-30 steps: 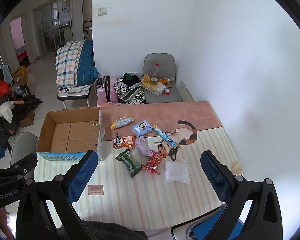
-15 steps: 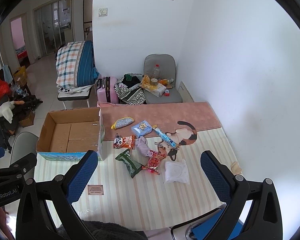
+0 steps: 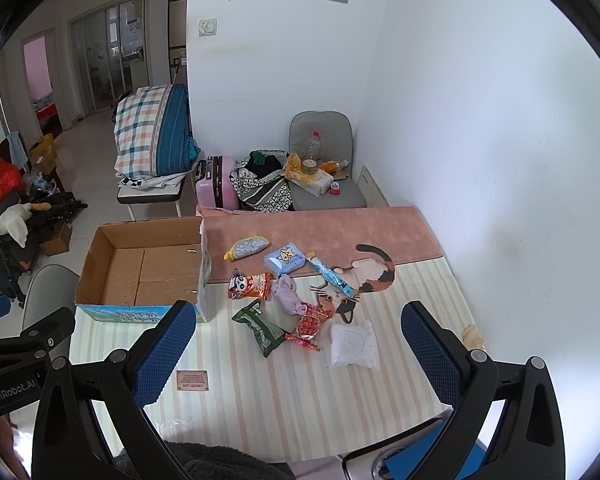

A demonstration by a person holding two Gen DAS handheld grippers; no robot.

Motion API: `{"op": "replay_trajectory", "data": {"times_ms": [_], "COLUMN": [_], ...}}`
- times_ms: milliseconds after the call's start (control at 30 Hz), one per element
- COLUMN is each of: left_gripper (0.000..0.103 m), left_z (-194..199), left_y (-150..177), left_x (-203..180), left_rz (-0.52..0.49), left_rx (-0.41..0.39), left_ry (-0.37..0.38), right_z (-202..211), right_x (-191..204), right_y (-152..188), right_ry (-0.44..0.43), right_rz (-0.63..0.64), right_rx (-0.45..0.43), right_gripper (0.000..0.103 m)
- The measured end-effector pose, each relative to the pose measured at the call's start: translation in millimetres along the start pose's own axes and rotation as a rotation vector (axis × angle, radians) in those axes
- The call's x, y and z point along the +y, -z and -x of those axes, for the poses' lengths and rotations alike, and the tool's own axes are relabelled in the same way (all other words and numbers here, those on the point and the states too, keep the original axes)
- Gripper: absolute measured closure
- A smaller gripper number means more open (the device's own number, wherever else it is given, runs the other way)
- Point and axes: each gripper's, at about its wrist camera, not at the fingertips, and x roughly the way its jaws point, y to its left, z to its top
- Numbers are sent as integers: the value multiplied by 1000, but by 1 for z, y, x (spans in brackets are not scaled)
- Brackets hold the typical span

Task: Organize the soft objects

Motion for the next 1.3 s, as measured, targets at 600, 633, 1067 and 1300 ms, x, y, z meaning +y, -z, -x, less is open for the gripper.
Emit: {"op": "replay_trajectory", "data": {"times_ms": [600,633,1067,1300], "left_gripper": [2,2,2,2], "left_z": [12,12,14,-1], "left_y": [-4,-3,-2,-12], "left_x": [9,8,10,11], "left_rz": [4,3,2,4], "left_rx": [-9,-9,-12,26], "left_ry": [-2,-3,-3,13], "right_z": [4,4,4,-28], "right_x": [-6,-7,-5,-27], "right_y": [1,1,9,13], "right_ry": [-15,-15,-23,-63], "right_rz": [5,6,2,-97], "right_rx": [-10,-12,-20,51], "right_gripper": [0,0,0,0]}}
